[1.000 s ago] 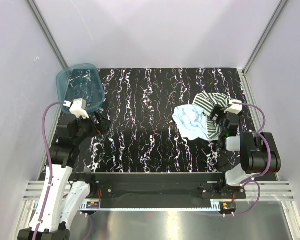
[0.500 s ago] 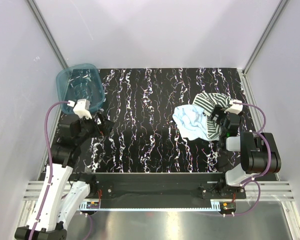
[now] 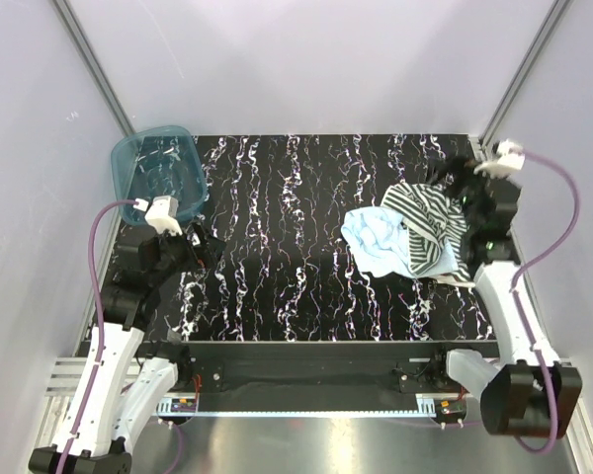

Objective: Roll the towels

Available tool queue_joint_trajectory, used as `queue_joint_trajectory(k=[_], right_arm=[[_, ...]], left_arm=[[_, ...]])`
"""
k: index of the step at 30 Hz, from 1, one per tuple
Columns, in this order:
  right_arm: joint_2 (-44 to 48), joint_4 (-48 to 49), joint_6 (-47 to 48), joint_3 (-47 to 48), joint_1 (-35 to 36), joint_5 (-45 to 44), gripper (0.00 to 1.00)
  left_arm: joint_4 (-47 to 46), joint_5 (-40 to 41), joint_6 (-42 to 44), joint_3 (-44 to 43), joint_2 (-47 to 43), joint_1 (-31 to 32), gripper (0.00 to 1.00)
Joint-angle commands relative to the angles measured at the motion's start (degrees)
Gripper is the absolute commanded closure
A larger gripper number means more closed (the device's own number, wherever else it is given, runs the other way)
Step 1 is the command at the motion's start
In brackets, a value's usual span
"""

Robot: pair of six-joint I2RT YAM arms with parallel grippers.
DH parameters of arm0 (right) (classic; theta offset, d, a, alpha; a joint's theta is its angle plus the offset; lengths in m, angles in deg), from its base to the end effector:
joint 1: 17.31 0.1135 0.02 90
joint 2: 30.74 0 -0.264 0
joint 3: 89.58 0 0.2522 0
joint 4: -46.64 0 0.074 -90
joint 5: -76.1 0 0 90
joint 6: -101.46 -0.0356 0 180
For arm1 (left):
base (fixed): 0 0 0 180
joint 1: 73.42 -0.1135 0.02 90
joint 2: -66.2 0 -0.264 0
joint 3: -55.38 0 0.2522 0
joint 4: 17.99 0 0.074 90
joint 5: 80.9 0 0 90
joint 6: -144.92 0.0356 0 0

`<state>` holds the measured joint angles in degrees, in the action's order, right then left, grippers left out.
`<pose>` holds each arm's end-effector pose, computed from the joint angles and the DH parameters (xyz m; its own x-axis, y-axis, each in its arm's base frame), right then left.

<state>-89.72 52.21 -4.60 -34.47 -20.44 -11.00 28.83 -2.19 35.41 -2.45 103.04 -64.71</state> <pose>0.2448 -0.0116 0.3260 0.0296 0.2751 -0.9610 -0.0043 0.9614 0.2751 0.1395 -0.0284 0.3147 -0.5137 -0.2526 -0.8199 0.1603 0.9106 -0.3810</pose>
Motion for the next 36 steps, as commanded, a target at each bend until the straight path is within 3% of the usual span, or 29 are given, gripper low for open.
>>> queue_joint_trajectory(k=[1,3,6,16,18,22,27,31,36], right_arm=[[-5.42,-34.83,-5.48,14.43,2.33,0.46,0.00],[-9.91,-43.98,-4.43,20.78,6.37,-1.31,0.00],[-13.26,-49.54,-4.07,24.48,15.60,-7.10,0.00],[-23.61,-56.95,-8.47,28.35,15.45,-20.30,0.00],[-26.17,-59.22,-9.61,29.76,13.17,-20.22,0.01],[-31.97,-55.99,-11.19,27.13,1.85,-9.50,0.03],[-37.69,-54.75,-10.14,29.40,1.64,-12.30,0.01],[-43.66,-52.82,-8.73,32.30,1.64,-11.16,0.00],[-48.33,-50.98,-6.89,34.42,1.38,-12.30,0.03]], left_arm=[[-2.12,0.39,-0.18,0.39,-0.37,0.25,0.01],[-2.21,0.22,-0.27,0.39,-0.37,0.25,0.01],[-2.30,-0.14,-0.27,0.48,-0.19,0.25,0.01],[-1.86,-0.93,0.08,-0.48,3.23,0.60,0.01],[-1.33,-0.67,-0.44,-1.80,8.32,2.62,0.01],[-2.46,4.60,-2.46,-7.76,16.57,11.13,0.01],[-6.68,7.95,-4.22,-13.92,27.56,19.85,0.01],[-8.71,8.65,-4.57,-21.65,42.83,23.89,0.01],[-8.63,7.77,-4.31,-37.70,58.06,28.72,0.01]])
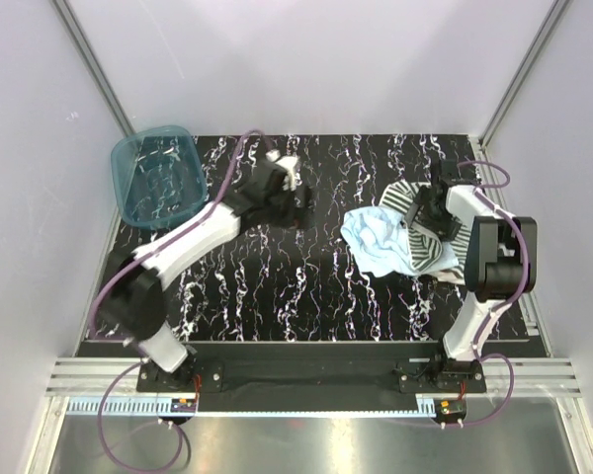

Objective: Roll the towels

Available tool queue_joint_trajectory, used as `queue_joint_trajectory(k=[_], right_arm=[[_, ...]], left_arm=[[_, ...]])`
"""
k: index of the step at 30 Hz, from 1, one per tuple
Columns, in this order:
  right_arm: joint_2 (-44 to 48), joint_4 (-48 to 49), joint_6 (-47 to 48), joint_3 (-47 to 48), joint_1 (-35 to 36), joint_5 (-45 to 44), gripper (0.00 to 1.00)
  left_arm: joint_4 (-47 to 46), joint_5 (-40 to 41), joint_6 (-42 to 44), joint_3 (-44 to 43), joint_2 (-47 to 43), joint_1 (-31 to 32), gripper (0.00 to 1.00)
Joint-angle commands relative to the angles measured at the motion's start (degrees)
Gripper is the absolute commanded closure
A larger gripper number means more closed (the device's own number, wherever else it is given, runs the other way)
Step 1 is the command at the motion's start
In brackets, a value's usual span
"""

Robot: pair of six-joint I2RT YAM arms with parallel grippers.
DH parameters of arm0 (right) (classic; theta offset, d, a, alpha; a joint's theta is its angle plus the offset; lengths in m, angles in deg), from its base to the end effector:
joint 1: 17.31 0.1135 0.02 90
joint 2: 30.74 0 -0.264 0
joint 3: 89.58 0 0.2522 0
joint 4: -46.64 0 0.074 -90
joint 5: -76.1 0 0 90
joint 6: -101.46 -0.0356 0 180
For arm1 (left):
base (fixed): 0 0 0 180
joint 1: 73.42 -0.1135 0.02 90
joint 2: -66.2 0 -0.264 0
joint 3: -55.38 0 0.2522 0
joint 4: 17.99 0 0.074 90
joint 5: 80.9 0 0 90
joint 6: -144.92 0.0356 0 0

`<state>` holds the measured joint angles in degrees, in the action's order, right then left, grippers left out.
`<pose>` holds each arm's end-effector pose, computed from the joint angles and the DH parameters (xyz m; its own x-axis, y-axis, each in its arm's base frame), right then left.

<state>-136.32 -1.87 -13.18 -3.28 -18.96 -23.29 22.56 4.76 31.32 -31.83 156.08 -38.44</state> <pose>0.3699 -0.0165 0.1835 -0.8036 0.4346 -0.4066 0.4677 0.8837 0.0203 0.2862 -0.2035 0.2908 -0.7611 0.0453 -0.6470 0.3406 0.8769 -0.3392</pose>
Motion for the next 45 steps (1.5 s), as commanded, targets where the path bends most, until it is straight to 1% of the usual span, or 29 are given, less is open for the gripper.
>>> queue_joint_trajectory(k=[1,2,3,4,5,6,9,12,15,17,18,20,21,22,23,24,26,29,30,31,32,35,37,38,39,40,41,43,45], right_arm=[[-2.34,3.54,2.23,3.23,-0.19,-0.10,0.06],[-2.35,4.32,2.41,3.32,-0.28,-0.10,0.19],[-2.35,4.68,2.67,3.32,-0.37,-0.45,0.29],[-1.91,4.94,3.19,3.23,-0.46,-0.72,0.39],[-1.74,5.38,3.55,3.32,-0.55,-0.81,0.63],[-1.21,5.30,3.81,3.75,-0.55,-0.72,0.69],[-0.33,4.07,4.87,4.63,-0.55,0.42,0.81],[1.77,3.72,5.48,4.11,-0.55,1.74,0.86],[3.36,3.37,5.75,4.37,-0.55,2.79,0.95],[3.80,2.23,6.27,5.25,-0.55,3.23,0.96],[4.24,1.79,6.45,6.47,-0.55,3.32,0.96],[4.77,0.56,6.80,7.97,-0.55,3.85,0.98],[5.12,0.29,6.89,9.45,-0.55,4.11,0.98],[5.12,-0.15,6.89,10.43,-0.55,4.11,0.99],[5.03,-0.32,6.72,11.48,-0.72,3.51,1.00],[4.51,-0.59,6.45,14.19,-0.81,3.32,1.00],[3.11,-1.99,5.66,18.06,-1.25,3.50,1.00],[-1.28,-4.45,5.57,28.51,-1.34,2.37,1.00],[-3.82,-4.89,5.75,34.20,-1.60,1.49,1.00],[-5.24,-6.55,5.57,37.30,-1.86,0.87,1.00],[-6.64,-7.18,5.22,40.38,-2.13,-0.01,1.00],[-12.79,-9.20,3.99,51.89,-3.36,-2.03,1.00],[-17.01,-8.33,3.47,57.44,-3.88,-3.00,0.97],[-18.42,-8.32,3.55,58.76,-4.15,-2.13,0.88],[-21.57,-8.85,3.64,61.73,-4.32,-1.60,0.40],[-22.99,-11.55,3.81,63.50,-4.67,-0.64,0.24],[-25.18,-13.58,3.90,65.87,-4.76,1.02,0.16],[-24.86,-16.40,3.29,64.24,-4.77,2.61,0.06],[-18.20,-12.83,2.94,51.27,-4.68,6.83,0.03]], left_arm=[[-2.00,0.91,-0.31,-10.81,9.73,3.24,0.01],[-1.48,1.43,-0.22,-13.45,12.30,4.56,0.01],[-0.34,1.53,-0.05,-19.04,17.38,5.18,0.01],[0.19,1.53,0.21,-21.36,19.78,5.62,0.01],[0.63,2.05,0.39,-23.91,22.24,6.58,0.01],[1.42,1.62,0.30,-28.02,26.61,7.03,0.01],[-0.58,0.30,-0.48,-31.75,32.52,8.34,0.01],[-2.44,0.21,-2.15,-35.61,37.61,9.31,0.01],[0.19,-2.07,-2.95,-44.83,44.92,9.40,0.01],[0.29,-3.92,-2.95,-50.11,47.91,9.49,0.01],[-0.06,-4.45,-3.21,-50.99,50.01,9.49,0.05],[-1.81,-6.29,-3.56,-51.71,51.00,9.40,0.21],[-2.61,-6.64,-4.09,-51.36,51.18,9.40,0.52],[-3.31,-7.34,-4.26,-50.83,51.09,9.40,0.67],[-4.54,-7.35,-4.44,-49.43,50.74,9.40,0.89],[-4.55,-7.26,-4.88,-48.90,50.56,9.40,1.00],[-4.11,-7.70,-4.80,-47.50,49.34,9.40,1.00],[-5.94,-8.05,-3.83,-38.91,45.04,9.49,1.00],[-7.52,-7.88,-3.65,-35.39,40.41,9.49,1.00],[-9.02,-6.83,-3.65,-27.18,37.76,9.49,1.00],[-11.03,-6.21,-3.65,-23.97,33.21,9.49,1.00],[-11.40,-4.63,-3.56,-14.02,26.16,9.49,1.00],[-11.14,-3.84,-3.39,-10.68,23.24,9.49,1.00],[-11.05,-3.57,-3.30,-7.44,20.36,9.49,1.00],[-10.97,-3.31,-3.04,-6.19,19.11,9.40,1.00],[-10.53,-2.18,-2.86,-5.22,17.97,9.40,1.00],[-9.22,-1.47,-2.60,-4.17,16.30,9.40,0.96],[-7.81,-0.24,-1.72,-3.81,15.32,9.40,0.65],[-6.23,0.64,-0.93,-3.10,13.92,9.40,0.29]])
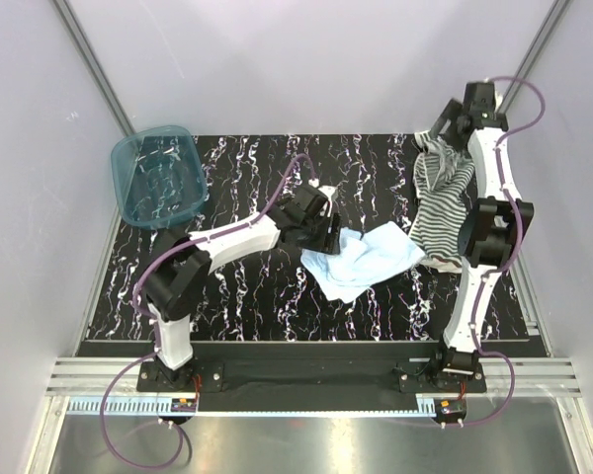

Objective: Roll the towels

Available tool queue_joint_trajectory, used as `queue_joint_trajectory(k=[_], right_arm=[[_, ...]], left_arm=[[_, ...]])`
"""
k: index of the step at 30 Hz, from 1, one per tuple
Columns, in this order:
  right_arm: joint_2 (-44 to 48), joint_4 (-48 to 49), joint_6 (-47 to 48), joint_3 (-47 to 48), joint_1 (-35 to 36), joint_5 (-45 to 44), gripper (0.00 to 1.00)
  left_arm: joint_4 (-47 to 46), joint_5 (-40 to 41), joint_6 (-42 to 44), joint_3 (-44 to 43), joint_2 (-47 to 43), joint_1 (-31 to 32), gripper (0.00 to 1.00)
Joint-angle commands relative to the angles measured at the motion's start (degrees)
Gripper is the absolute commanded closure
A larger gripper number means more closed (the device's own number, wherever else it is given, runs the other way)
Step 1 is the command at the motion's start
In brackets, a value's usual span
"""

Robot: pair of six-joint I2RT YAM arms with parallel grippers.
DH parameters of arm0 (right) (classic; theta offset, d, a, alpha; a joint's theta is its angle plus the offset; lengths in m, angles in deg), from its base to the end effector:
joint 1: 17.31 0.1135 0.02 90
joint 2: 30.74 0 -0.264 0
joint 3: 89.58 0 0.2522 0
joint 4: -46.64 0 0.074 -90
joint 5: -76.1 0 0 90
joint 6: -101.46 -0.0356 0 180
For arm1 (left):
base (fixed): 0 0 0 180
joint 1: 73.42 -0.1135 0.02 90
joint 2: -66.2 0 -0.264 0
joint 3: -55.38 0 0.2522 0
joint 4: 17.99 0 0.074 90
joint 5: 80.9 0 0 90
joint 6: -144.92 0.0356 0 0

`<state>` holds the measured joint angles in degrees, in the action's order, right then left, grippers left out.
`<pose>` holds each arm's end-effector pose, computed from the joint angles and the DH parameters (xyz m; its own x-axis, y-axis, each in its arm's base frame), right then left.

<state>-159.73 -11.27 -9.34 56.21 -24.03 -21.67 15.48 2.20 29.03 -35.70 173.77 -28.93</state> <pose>0.5058 -0.0644 0.3197 -0.5333 0.4171 -0.7359 0.4348 0.8814 0.1845 0.2908 -0.2917 0.2099 -0.8192 0.1971 -0.5386 0.4370 0.8227 -0.3636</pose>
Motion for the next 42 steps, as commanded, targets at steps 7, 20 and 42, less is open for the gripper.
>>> queue_joint_trajectory(k=[7,20,42], right_arm=[[27.64,9.77,-1.27,-40.78,3.99,13.30,0.05],[22.39,6.61,0.85,-46.69,9.88,15.07,0.39],[9.99,2.22,3.39,-41.67,13.14,4.34,0.42]], left_arm=[[5.34,8.74,1.55,3.05,-13.06,-1.95,0.09],[8.59,9.27,1.28,16.04,-24.58,-7.93,0.14],[18.53,15.69,11.83,25.38,-45.61,-20.93,0.08]])
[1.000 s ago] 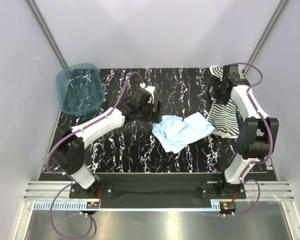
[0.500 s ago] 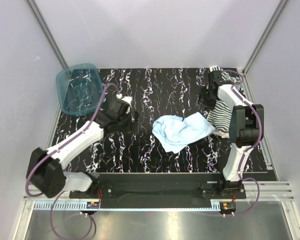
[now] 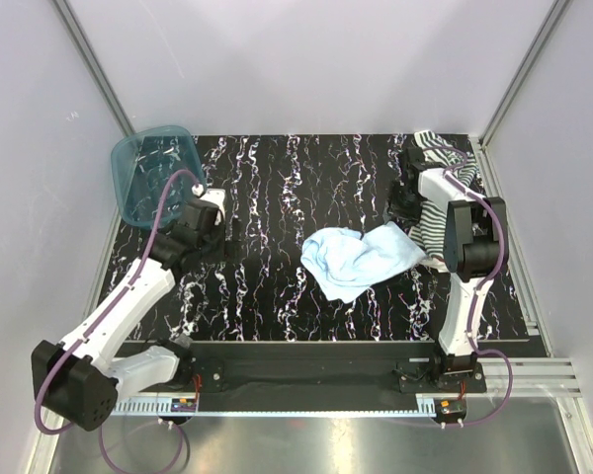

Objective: Roll the towels

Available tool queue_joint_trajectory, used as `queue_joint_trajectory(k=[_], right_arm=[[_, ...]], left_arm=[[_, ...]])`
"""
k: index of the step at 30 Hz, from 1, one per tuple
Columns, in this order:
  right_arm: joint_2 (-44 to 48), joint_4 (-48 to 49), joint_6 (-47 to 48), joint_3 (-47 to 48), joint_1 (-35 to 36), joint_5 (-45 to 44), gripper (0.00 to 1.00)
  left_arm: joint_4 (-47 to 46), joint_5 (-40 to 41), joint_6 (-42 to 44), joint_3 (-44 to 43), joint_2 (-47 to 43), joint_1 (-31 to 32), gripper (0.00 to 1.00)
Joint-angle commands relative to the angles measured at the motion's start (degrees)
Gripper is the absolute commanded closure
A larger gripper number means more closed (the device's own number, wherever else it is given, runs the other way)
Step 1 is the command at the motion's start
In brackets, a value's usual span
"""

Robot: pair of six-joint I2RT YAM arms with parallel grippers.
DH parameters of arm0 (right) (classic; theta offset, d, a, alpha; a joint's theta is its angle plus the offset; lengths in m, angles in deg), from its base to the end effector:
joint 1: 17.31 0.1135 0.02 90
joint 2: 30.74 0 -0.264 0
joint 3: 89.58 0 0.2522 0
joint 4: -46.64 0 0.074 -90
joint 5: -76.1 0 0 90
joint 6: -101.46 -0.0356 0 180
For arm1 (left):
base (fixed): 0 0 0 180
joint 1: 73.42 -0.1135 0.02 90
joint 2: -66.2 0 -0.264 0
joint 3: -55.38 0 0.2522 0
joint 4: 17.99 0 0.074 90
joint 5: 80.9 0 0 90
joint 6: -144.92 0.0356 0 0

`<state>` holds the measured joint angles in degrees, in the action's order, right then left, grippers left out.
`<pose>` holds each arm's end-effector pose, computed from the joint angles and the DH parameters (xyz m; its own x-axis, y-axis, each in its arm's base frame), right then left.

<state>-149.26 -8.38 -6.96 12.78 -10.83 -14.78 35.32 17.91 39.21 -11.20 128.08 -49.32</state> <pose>0.4210 0.0473 0.1715 -0.9264 0.2128 -0.3107 0.1948 0.9769 0.0881 0.2022 -0.0845 0.2851 -0.7435 0.0395 -0.6676 0.1140 0.9911 -0.0684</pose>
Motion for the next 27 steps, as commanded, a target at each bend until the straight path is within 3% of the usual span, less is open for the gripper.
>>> queue_joint_trajectory(k=[1,10,14,18,27], right_arm=[[-0.57,-0.58,1.01,1.84,0.11,-2.46,0.43],[-1.72,0.56,0.75,2.11,0.99,-2.45,0.60],[-2.15,0.56,0.84,2.55,1.69,-2.28,0.86],[-1.63,0.39,0.84,2.72,1.87,-2.54,1.00],[6.71,-1.80,0.84,5.35,3.80,-2.45,1.00]], left_arm=[[-1.23,0.06,1.73,0.96,0.51,-0.63,0.08],[-1.85,-0.91,1.82,0.96,0.87,-1.16,0.08],[-1.85,-0.91,1.82,1.05,0.78,-1.16,0.09],[-1.85,-0.82,1.82,1.05,0.95,-1.16,0.09],[-1.85,-0.64,1.99,0.96,1.04,-1.25,0.09]])
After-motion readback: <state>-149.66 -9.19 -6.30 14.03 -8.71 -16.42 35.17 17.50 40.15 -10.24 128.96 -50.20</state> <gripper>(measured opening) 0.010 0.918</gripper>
